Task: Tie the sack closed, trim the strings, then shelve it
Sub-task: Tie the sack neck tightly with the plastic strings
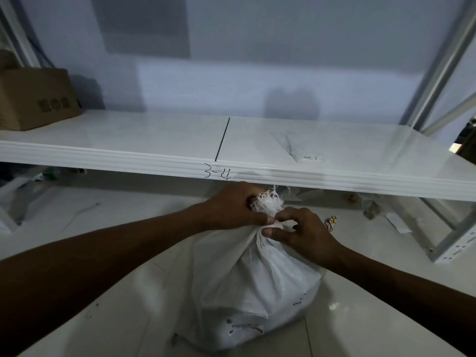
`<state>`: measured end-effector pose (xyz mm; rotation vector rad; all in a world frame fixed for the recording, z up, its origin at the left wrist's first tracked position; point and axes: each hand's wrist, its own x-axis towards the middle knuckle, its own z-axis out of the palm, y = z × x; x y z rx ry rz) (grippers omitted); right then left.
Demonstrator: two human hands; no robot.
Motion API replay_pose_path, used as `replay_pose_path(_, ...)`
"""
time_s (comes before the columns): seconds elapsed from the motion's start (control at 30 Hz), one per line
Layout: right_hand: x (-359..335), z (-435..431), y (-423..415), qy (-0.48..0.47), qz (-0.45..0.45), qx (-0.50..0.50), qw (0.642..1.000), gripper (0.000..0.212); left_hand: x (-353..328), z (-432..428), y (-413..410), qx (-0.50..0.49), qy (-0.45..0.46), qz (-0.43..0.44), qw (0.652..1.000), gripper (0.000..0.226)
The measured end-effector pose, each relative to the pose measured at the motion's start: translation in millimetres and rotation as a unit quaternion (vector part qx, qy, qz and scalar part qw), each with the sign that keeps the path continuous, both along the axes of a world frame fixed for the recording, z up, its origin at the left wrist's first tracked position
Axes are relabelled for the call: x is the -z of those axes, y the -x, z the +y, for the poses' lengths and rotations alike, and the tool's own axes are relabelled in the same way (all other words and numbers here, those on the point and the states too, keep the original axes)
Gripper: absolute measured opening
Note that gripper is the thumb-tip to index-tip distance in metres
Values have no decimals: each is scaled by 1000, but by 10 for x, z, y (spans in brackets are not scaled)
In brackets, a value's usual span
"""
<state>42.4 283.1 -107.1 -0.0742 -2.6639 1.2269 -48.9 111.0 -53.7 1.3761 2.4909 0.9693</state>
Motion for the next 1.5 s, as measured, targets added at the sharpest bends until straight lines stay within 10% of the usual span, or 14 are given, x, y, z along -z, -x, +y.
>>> replay_pose_path(0.53, -50, -233, -44, -32, 40, -3, 999, 55, -80, -54, 109, -114, -61, -119, 984, 24)
replay_pose_path(1.5, 150, -60, -490, -87, 82, -93, 988, 31, 355, -84, -458, -67, -154, -184, 968, 19)
